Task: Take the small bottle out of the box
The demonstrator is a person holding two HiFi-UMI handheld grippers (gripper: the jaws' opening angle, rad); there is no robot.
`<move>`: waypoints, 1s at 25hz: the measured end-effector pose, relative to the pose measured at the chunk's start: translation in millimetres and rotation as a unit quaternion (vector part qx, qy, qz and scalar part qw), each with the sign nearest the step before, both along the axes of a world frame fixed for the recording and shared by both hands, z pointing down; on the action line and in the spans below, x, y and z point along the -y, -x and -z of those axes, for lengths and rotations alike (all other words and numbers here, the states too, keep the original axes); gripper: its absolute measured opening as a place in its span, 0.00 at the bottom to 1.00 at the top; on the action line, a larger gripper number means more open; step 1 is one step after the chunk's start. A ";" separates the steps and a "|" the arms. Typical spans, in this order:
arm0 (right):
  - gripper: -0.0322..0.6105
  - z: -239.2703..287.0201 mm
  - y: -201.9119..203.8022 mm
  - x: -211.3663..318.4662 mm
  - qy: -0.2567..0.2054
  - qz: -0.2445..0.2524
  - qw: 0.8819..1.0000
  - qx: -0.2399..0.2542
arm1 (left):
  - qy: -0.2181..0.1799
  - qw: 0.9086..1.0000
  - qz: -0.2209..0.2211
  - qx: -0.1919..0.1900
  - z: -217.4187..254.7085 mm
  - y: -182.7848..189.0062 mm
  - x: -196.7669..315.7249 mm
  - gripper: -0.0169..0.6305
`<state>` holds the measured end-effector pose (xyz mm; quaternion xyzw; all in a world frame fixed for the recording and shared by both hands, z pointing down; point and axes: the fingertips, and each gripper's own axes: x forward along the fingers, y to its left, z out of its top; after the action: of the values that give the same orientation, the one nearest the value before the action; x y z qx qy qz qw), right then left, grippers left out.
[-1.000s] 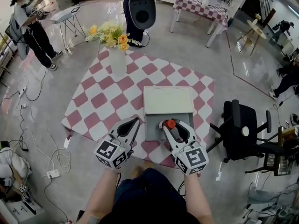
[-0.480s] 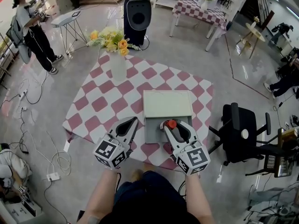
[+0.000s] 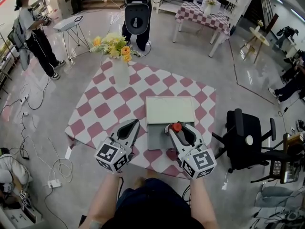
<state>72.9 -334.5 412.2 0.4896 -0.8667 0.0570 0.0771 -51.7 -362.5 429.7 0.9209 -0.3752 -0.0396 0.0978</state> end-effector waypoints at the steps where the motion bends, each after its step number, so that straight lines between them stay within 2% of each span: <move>1: 0.28 1.0 -1.3 0.0 -0.001 -0.001 1.000 0.000 | -0.001 1.000 0.001 -0.001 1.6 0.3 0.2 0.03; 25: 0.28 33.1 -16.8 -1.8 -0.023 0.000 1.000 0.006 | -0.030 0.999 0.026 -0.013 41.1 7.2 2.9 0.03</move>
<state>89.7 -332.7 379.0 0.4910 -0.8682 0.0399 0.0603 -58.8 -365.4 388.6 0.9127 -0.3965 -0.0652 0.0735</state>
